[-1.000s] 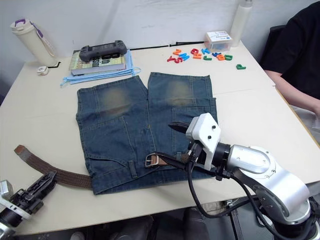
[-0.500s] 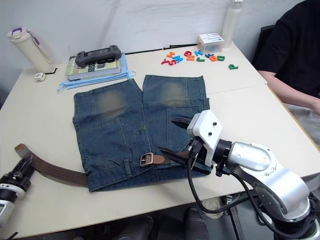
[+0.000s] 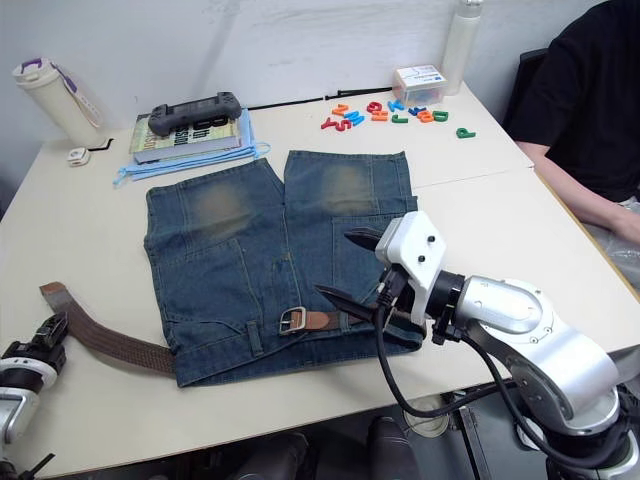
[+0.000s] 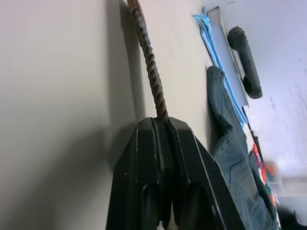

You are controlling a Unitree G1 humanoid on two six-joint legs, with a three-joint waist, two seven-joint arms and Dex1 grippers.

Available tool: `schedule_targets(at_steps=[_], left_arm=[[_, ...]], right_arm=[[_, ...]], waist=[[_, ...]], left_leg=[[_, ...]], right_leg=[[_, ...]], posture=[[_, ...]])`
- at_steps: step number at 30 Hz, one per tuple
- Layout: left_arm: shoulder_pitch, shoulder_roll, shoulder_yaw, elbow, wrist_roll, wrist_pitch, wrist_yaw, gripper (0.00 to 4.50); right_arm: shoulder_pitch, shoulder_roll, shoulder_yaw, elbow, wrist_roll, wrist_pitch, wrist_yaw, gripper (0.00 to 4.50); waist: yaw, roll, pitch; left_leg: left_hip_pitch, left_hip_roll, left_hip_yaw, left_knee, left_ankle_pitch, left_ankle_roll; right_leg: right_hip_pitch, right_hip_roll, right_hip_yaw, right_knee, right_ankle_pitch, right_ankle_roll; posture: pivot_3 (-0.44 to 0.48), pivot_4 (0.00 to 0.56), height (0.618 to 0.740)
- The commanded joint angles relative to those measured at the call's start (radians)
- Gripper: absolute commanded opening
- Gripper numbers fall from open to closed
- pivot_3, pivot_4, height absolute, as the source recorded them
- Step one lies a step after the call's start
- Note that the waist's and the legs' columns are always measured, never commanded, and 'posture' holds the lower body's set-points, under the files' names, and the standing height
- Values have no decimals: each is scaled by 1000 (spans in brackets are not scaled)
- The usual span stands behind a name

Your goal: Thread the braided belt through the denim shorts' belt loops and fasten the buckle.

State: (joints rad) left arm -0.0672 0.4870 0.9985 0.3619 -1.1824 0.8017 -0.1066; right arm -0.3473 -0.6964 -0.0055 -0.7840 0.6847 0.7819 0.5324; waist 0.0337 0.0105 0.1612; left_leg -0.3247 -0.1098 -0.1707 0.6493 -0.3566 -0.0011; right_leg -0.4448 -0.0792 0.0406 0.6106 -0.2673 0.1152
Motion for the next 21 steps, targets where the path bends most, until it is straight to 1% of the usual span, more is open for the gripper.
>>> schedule_targets(at_steps=[1,4,6,8,9,10,11,13,15,17,19,21], left_arm=[[8,-19,-33,-10,7,21,16,51],[1,9,-78,-79,69,-29,-8,51],[-5,29,-111,-157,127,-93,-38,51],[-10,62,-161,-264,216,-186,-81,51],[-6,87,-200,-320,275,-230,-106,51],[0,107,-235,-365,324,-262,-127,51],[-2,126,-264,-419,360,-282,-133,51],[3,175,-334,-546,452,-325,-145,51],[47,226,-423,-662,575,-405,-199,51],[87,246,-496,-763,673,-473,-230,51],[124,261,-560,-820,780,-569,-270,51],[158,270,-646,-844,914,-717,-318,51]], right_arm=[[-22,4,-18,-16,-2,-22,-1,4500],[-35,9,-23,-7,4,-19,-4,4500],[-48,15,-34,3,17,-13,-9,4500],[-66,24,-49,22,38,4,-19,4500],[-75,33,-57,32,53,13,-26,4500],[-83,40,-65,43,69,24,-34,4500],[-93,48,-71,56,85,37,-45,4500],[-111,70,-86,88,137,86,-76,4500],[-132,91,-90,118,165,116,-97,4500],[-160,137,-95,151,207,157,-151,4500],[-191,197,-106,185,270,206,-220,4500],[-222,277,-117,221,365,263,-315,4500]], waist=[[2,0,0],[7,-2,1],[15,-7,3],[18,-16,6],[17,-23,8],[17,-27,8],[16,-28,7],[16,-27,8],[14,-26,8],[8,-23,9],[-2,-20,11],[-11,-20,11]], left_leg=[[0,0,0,0,0,0],[0,0,1,1,0,0],[0,0,1,1,0,0],[-1,1,-1,1,0,-1],[-2,2,-2,1,0,-1],[-3,3,-2,2,0,-2],[-6,3,-3,2,0,-2],[-8,3,-3,2,-1,-1],[-9,3,-2,2,-1,1],[-9,3,1,0,-2,2],[-10,3,4,-1,-3,4],[-13,4,5,-2,-3,4]], right_leg=[[0,0,0,0,0,0],[0,0,1,0,0,0],[0,0,0,0,0,0],[0,1,-2,-1,1,-1],[0,2,-2,-1,1,-2],[-1,2,-3,-2,2,-3],[-2,3,-4,-4,3,-4],[-3,3,-5,-7,4,-5],[-4,2,-4,-9,4,-4],[-5,2,-4,-10,4,-4],[-6,2,-4,-10,4,-4],[-10,2,-5,-9,4,-4]], posture=[[0,150,730],[0,150,730],[0,150,730],[0,150,730],[0,150,730],[0,150,730],[0,150,730],[0,150,730],[0,150,730],[0,150,730],[0,150,730],[0,150,730]])
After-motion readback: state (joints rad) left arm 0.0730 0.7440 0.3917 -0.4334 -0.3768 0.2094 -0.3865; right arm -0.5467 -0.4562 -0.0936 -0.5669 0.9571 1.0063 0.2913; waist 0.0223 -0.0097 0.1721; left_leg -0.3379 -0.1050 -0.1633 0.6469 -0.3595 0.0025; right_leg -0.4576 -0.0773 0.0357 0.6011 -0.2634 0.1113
